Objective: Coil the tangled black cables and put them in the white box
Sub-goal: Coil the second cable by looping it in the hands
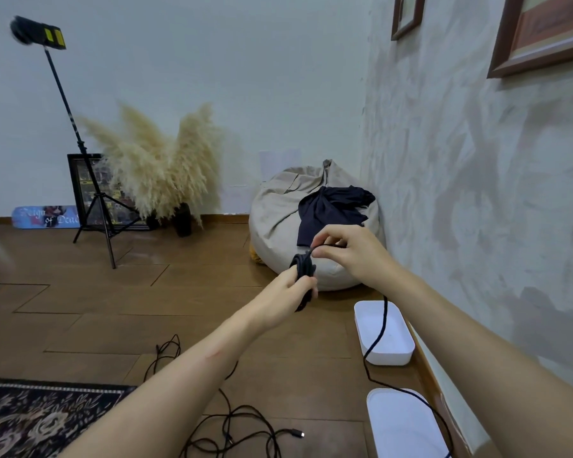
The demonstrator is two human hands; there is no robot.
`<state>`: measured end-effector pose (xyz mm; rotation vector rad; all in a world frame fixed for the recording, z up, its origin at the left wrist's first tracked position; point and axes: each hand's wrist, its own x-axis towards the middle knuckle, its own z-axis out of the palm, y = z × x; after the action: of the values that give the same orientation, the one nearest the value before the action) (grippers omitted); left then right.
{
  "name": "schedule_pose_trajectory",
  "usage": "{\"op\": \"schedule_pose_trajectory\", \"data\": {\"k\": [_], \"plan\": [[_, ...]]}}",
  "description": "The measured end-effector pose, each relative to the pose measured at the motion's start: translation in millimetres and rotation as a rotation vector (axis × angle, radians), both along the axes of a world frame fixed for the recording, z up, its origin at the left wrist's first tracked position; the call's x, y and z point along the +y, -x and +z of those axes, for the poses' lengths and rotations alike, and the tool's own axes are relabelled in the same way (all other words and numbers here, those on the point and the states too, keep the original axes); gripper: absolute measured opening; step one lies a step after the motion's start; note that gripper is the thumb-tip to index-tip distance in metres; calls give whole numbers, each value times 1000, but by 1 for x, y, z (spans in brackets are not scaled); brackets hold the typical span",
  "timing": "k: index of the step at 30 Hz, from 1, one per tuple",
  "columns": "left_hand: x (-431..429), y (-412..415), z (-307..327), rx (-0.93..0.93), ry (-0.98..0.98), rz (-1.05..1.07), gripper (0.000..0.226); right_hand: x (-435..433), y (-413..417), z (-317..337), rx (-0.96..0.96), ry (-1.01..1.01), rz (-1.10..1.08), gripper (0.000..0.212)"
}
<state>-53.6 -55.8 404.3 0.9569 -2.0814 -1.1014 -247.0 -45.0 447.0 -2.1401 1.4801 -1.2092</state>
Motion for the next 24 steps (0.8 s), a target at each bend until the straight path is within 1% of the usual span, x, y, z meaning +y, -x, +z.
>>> {"op": "schedule_pose_trajectory", "data": {"k": [2,4,8,11,14,18,21,24], "plan": [[2,1,4,46,13,-49,41,1,3,1,-93,-42,22,11],[6,0,8,84,30,-76,49,2,6,3,-144,-55,49,13],[8,1,11,108,8,-71,61,4,11,7,-109,-85,90,8],[11,2,15,129,-31,-68,65,9,16,12,-74,-93,124,11],[16,4,18,152,-24,-71,62,12,17,21,-134,-63,138,12],[23,4,22,136,4,-156,50,14,17,32,-211,-37,152,10],[26,-2,25,115,1,-188,49,17,14,33,-262,-95,187,5],[28,-10,24,96,-30,-182,47,13,11,23,-254,-183,221,7]]}}
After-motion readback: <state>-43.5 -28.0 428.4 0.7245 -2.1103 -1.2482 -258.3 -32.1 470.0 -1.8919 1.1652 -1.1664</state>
